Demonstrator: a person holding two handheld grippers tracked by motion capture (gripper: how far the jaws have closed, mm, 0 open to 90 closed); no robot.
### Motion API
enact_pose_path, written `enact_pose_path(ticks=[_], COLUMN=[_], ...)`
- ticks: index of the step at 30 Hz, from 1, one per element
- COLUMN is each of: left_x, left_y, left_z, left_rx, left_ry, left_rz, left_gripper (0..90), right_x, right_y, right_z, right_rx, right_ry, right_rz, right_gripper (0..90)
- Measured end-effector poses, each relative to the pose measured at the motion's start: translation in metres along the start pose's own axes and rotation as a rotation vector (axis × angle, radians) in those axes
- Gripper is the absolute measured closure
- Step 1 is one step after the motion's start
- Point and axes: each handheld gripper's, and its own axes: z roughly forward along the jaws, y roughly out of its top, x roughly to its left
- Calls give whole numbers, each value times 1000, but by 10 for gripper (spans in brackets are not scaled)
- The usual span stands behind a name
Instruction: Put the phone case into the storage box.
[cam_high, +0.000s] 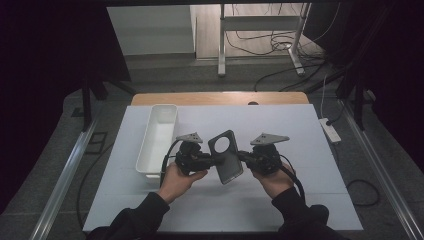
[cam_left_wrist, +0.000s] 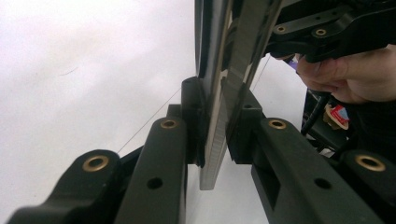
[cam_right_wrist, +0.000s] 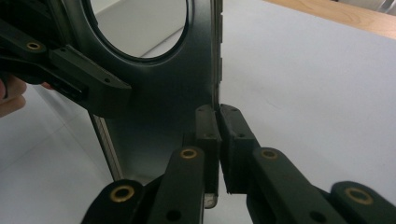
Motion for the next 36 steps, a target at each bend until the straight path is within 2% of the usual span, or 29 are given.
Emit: enact_pose_path(ticks=[3,6,10,11,13,15,19,23,29,34,35,36], left_x=[-2,-1,1,1,2,2,3,1,-3,-7,-7,-8], left_y=[1,1,2,2,3,3,4,5,7,7,7,7], left_z=[-2,-4,-9,-9,-12,-15,-21,-23,-22,-19,-19,-18], left_rx=[13,20,23,23,23,23,18,22,30,40,42,42], left_ry=[25,34,36,36,31,27,12,-8,-41,-60,-63,-72], left_rz=[25,38,43,43,50,56,71,88,115,140,144,149], left_gripper=[788,788,787,787,788,787,787,787,787,787,787,787], right_x=[-2,-6,-10,-10,-10,-7,-7,-7,-4,-2,-2,-2], right_y=[1,1,1,1,0,-1,-2,-1,-1,-2,-2,-2], right_z=[-3,-7,-9,-9,-8,-8,-7,-7,-5,-2,-1,-1], right_rx=[-17,-23,-33,-33,-29,-23,-3,-11,-17,-15,-15,-15], right_ry=[4,19,62,62,63,53,81,106,138,169,187,187], right_rz=[7,8,-12,-12,-38,-55,-37,-40,-82,-91,-92,-92], right_gripper=[739,593,340,340,199,137,118,147,258,327,392,392])
